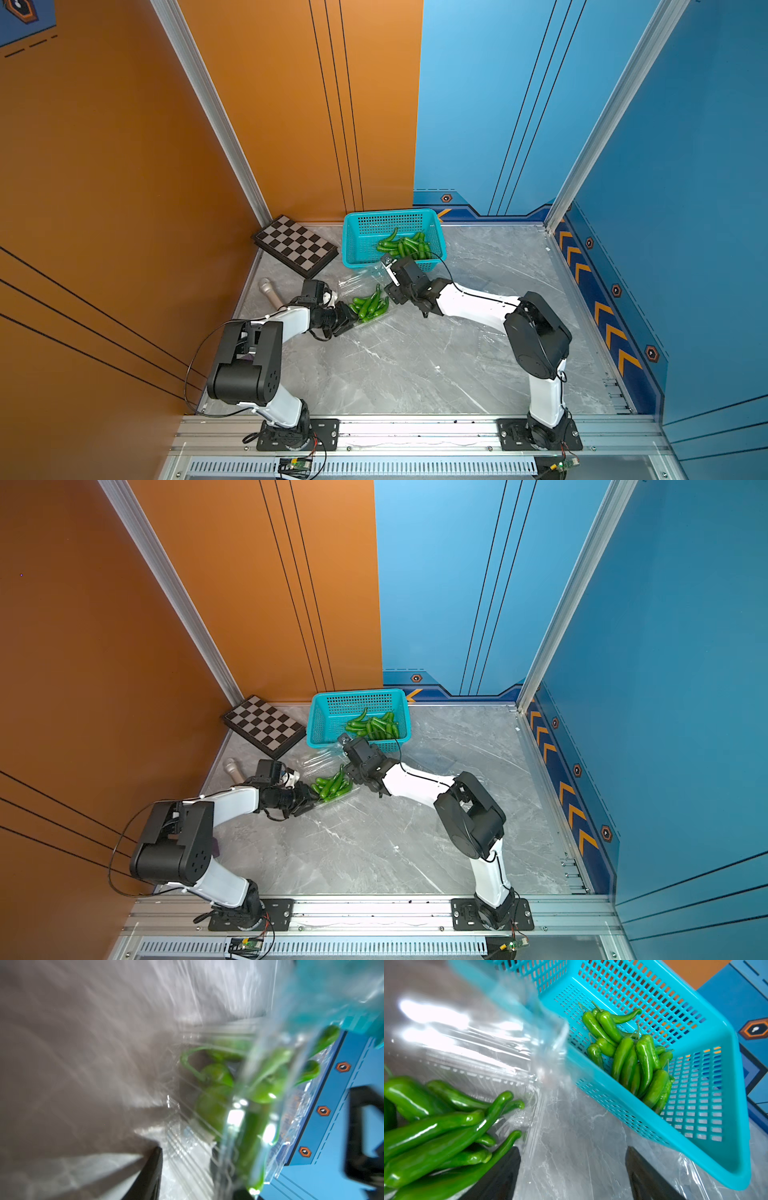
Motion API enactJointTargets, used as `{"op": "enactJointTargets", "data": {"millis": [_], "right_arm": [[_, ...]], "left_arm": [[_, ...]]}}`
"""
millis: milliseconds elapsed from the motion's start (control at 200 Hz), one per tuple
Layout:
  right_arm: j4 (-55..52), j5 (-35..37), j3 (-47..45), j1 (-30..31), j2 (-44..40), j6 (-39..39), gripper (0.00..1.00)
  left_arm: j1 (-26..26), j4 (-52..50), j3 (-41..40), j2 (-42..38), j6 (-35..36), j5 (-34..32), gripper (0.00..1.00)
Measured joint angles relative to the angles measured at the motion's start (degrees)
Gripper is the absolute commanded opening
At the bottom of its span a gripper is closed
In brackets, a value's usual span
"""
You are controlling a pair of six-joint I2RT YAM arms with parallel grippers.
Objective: Take small green peppers out of containers
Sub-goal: Open the packing box at the center of the board, then pick up the green pepper from the packing box.
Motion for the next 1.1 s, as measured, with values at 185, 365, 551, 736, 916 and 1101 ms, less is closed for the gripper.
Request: {"op": "enactJointTargets", "data": {"millis": [185,365,551,736,916,1101], "right_arm": [[-1.66,-4.17,3.69,-2.60,-0.24,4.13,0.82],[-2.58,-8.15,3.74,-2.47,-0.24,6.95,0.81],[-2.67,-11.34,0.85,-2.49,-0.63,9.38,0.77],[-4.81,-14.05,-3.76,-2.32,-6.16,13.84,0.76],[-6.93,-19.52,-4.72,-1.77,-15.02,21.03,0.66],[-6.95,-27.28,-7.28,-0.59,-17.14,30.47,0.65]], "left_arm": [[-1.01,-4.35,0.00,-2.29,0.76,-1.51,0.57],[-1.01,-8.50,0.00,-8.50,0.98,-3.21,0.64],[-0.87,-11.37,0.00,-15.28,1.03,-4.72,0.67],[-0.17,-12.46,0.13,-22.38,1.01,-7.41,0.68],[-0.15,-12.74,1.27,-24.09,1.03,-8.72,0.68],[-1.14,-12.46,3.74,-20.48,1.03,-8.76,0.68]]}}
